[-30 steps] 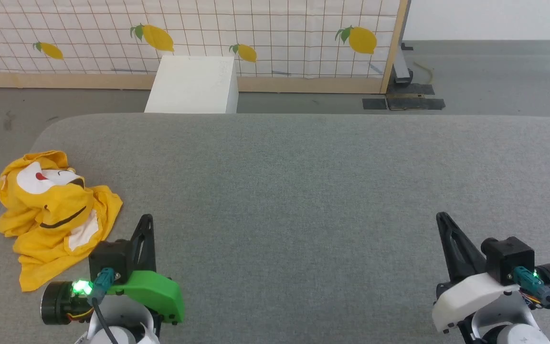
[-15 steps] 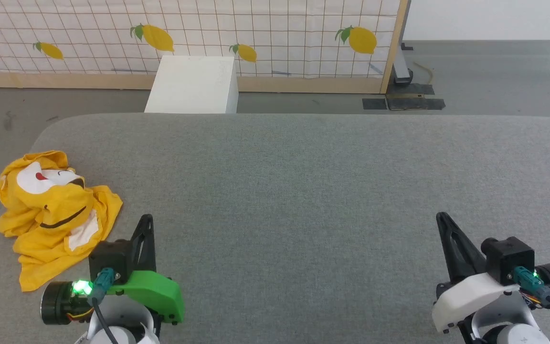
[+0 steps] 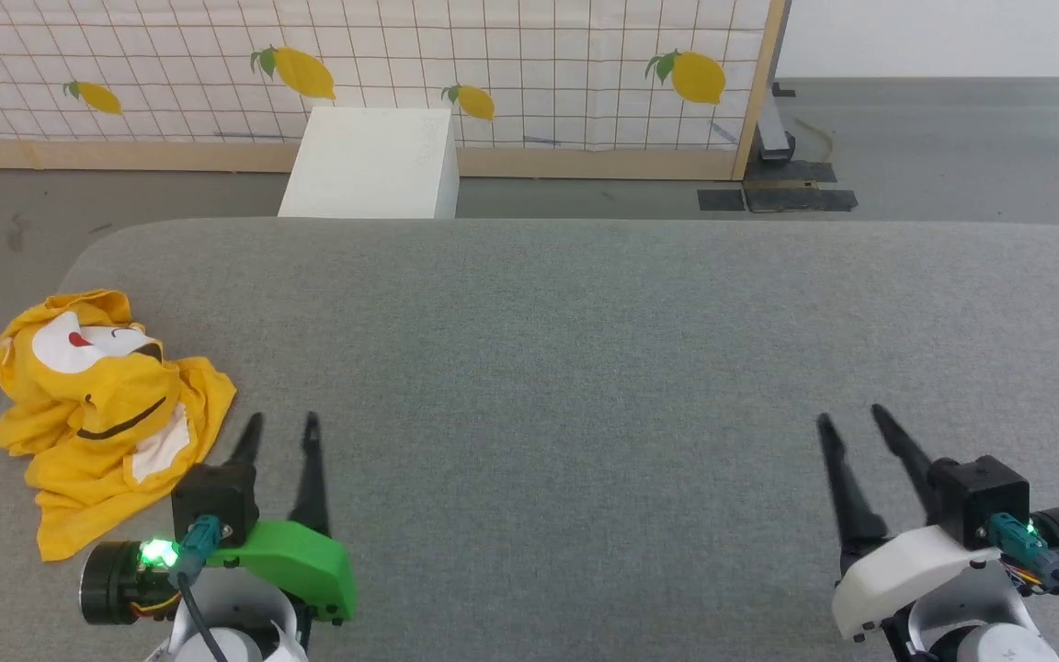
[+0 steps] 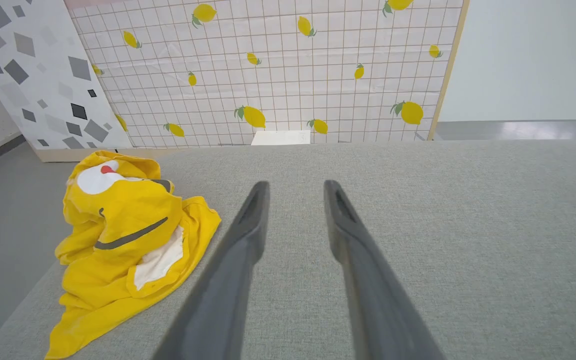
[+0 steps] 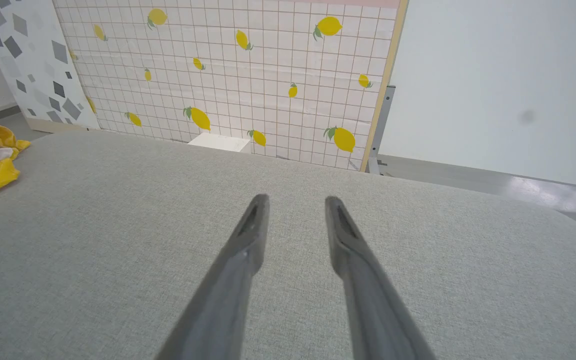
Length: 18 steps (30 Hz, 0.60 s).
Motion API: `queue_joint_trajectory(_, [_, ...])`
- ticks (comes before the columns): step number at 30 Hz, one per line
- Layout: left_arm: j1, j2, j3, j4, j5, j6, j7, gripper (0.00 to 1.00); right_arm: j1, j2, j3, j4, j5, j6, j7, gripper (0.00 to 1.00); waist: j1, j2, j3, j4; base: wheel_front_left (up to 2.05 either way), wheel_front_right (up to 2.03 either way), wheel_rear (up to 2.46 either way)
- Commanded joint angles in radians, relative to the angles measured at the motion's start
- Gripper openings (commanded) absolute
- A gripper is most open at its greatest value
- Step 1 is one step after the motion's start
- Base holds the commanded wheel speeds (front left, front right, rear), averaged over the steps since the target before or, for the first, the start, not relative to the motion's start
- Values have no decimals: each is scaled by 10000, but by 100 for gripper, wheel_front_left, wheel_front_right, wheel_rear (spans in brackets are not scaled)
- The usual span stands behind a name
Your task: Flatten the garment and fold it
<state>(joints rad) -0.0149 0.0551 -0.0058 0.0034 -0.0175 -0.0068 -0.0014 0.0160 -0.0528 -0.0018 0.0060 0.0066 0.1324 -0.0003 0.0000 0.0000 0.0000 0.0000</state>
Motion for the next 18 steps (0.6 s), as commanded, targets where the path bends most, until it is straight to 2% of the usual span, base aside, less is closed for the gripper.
queue_joint_trajectory(1, [-7,0,-19,14,-15,7,-16,100,0,0,-8,3,21,0,-12,100,0,0,0,0,0,0,0])
queue_joint_trajectory(10, [-132,-4,-209,223,-212,102,-192,100,2,2,-92,39,109,-1,-131,100,0,0,5,85,0,0,0])
queue_joint_trajectory(18, [-254,18,-331,434,-391,193,-370,100,1,4,-140,63,179,-2,-229,100,0,0,17,421,0,0,0])
